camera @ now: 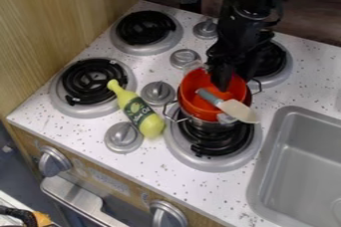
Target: Removed the red cooking pot from the cooking gas
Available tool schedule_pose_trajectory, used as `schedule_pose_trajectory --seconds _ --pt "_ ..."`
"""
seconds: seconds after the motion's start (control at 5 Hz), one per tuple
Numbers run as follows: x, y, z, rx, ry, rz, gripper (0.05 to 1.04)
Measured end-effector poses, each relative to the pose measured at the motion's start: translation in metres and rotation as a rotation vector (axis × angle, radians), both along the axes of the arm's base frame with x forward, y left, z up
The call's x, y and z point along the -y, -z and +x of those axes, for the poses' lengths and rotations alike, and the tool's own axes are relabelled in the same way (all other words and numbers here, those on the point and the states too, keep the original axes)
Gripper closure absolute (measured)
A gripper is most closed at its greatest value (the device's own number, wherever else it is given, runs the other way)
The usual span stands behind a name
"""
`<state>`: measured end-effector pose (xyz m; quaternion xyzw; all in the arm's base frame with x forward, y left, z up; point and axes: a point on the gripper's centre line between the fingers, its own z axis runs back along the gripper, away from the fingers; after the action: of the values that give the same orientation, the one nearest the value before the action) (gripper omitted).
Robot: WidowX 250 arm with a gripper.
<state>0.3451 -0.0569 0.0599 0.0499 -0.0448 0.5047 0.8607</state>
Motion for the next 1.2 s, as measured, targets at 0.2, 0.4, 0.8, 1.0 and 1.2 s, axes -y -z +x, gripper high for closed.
schedule_pose_trajectory --seconds 0.2,0.4,0.8,1.0,1.2 --pt "0.002 0.000 0.001 0.004 0.005 -0.011 0.254" --pt "0.002 0.000 0.001 0.004 -0.008 -0.015 0.521" --pt "0.005 0.005 0.003 -0.002 0.002 -0.024 0.974" --pt "0.004 0.005 0.003 -0.007 -0.001 -0.020 1.029" --pt "0.008 -0.005 0.005 -0.008 -0.009 0.014 1.031"
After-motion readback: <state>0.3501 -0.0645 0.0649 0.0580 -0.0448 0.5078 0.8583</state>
